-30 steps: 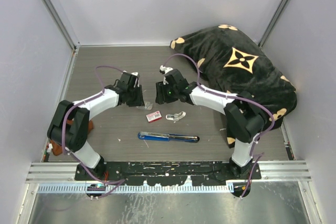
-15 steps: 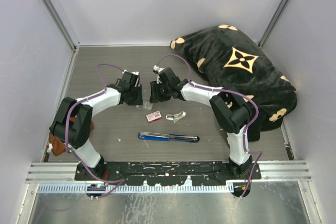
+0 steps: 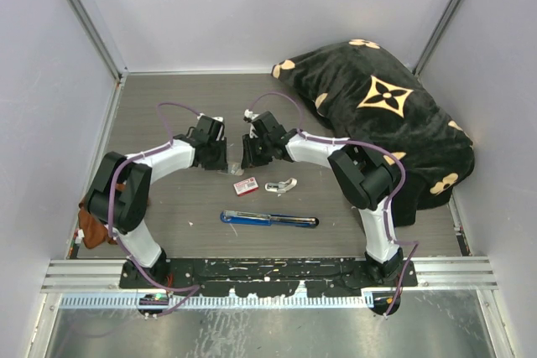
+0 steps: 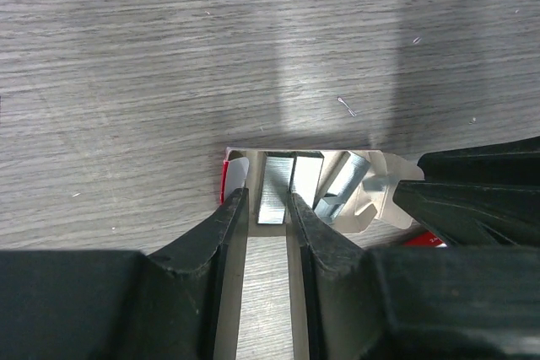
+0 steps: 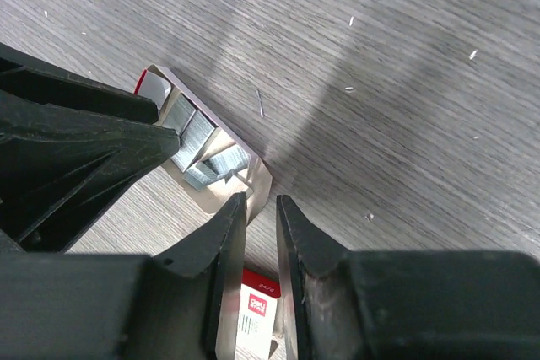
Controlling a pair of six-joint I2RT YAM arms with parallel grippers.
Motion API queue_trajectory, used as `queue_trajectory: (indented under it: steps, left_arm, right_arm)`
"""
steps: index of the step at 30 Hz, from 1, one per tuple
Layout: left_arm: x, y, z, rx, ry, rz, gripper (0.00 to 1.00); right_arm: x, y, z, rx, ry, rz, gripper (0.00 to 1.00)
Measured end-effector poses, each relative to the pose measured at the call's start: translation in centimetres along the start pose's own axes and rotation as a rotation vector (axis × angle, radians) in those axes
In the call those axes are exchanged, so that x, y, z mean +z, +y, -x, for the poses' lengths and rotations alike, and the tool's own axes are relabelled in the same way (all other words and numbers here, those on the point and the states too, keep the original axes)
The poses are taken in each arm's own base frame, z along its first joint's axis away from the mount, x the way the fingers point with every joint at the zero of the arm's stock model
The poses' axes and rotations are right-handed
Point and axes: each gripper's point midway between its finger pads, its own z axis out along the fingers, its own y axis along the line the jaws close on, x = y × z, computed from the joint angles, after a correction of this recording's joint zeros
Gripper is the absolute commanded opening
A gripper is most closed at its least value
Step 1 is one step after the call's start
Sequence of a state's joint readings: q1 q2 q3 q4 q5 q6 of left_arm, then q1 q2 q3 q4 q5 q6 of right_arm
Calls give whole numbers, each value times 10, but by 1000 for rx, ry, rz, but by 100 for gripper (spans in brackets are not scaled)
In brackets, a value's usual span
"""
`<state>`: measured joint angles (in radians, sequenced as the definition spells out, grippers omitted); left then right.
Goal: Load the staples into the stapler
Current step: Pick up the staple from the staple box.
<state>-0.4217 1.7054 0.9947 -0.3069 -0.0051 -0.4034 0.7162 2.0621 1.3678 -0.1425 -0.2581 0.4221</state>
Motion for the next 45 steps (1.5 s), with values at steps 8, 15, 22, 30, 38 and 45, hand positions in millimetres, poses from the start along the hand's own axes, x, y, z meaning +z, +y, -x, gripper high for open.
queue_trajectory:
  steps: [8,15,22,30,38,45]
  left_arm:
    - [2,1,-1,0,3,4,25]
    - [3,3,1,7,-5,19,23]
    - [3,7,4,44,-25,60,22]
    - [3,8,5,72,-35,83,21]
    - [7,4,10,122,-51,128,21]
    - [7,3,11,130,-56,134,13]
  right_arm:
    - [5,-2,-5,6,15,2,9]
    - [6,-1,-4,16,11,6,1]
    - [7,0,-1,24,-1,12,1]
    - [7,1,0,24,-9,15,1]
    - [7,1,0,25,-10,15,1]
    - [8,0,-1,26,-9,14,1]
